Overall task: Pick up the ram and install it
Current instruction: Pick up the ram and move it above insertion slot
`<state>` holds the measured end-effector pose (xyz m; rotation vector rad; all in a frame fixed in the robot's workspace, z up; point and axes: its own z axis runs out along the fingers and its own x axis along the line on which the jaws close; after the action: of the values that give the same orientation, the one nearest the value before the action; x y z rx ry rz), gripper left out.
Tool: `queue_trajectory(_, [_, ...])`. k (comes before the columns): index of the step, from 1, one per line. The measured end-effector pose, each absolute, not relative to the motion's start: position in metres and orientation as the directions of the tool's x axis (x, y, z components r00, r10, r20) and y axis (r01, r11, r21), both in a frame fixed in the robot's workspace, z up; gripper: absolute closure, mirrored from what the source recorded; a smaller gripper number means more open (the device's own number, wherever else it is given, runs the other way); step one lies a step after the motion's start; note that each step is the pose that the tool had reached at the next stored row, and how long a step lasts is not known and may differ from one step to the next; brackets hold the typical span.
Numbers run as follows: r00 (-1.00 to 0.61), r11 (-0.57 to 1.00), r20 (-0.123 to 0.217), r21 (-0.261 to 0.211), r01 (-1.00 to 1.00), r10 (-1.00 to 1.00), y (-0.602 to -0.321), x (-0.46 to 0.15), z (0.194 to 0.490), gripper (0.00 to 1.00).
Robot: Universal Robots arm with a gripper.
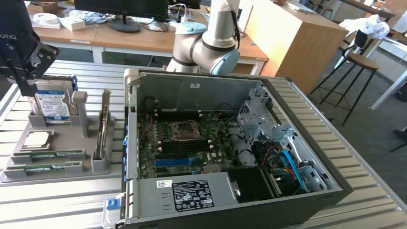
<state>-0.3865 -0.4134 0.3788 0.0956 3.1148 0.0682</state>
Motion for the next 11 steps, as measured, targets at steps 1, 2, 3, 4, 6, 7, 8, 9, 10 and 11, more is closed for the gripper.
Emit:
queue_trajectory(1, [-0.998,0.998,-0.023,0.044,0.052,0.053,-0.4134,-0.3865,0.3787,0.9])
queue_trajectory(2, [-0.999,0.998,-0.023,0.044,0.041,0.042,-0.4134,-0.3865,0.3787,0.9])
queue_trajectory(3, [-0.999,0.999,-0.023,0.043,0.028,0.029,-0.4134,-0.3865,0.3787,0.9])
queue_trajectory(4, [-1.0,0.999,-0.023,0.042,0.014,0.015,-0.4134,-0.3865,0.3787,0.9])
queue_trajectory(6, [-1.0,0.999,-0.023,0.04,-0.016,-0.015,-0.4134,-0.3865,0.3786,0.9])
queue_trajectory(7, [-0.999,0.999,-0.023,0.039,-0.033,-0.032,-0.4134,-0.3865,0.3786,0.9])
queue_trajectory(8, [-0.999,0.998,-0.023,0.039,-0.049,-0.048,-0.4134,-0.3865,0.3786,0.9])
queue_trajectory(9, [-0.998,0.997,-0.023,0.038,-0.066,-0.065,-0.4134,-0.3866,0.3786,0.9])
queue_trajectory(10, [-0.996,0.996,-0.023,0.037,-0.083,-0.082,-0.4134,-0.3866,0.3785,0.9])
queue_trajectory(11, [-0.995,0.994,-0.023,0.036,-0.1,-0.1,-0.4134,-0.3867,0.3785,0.9])
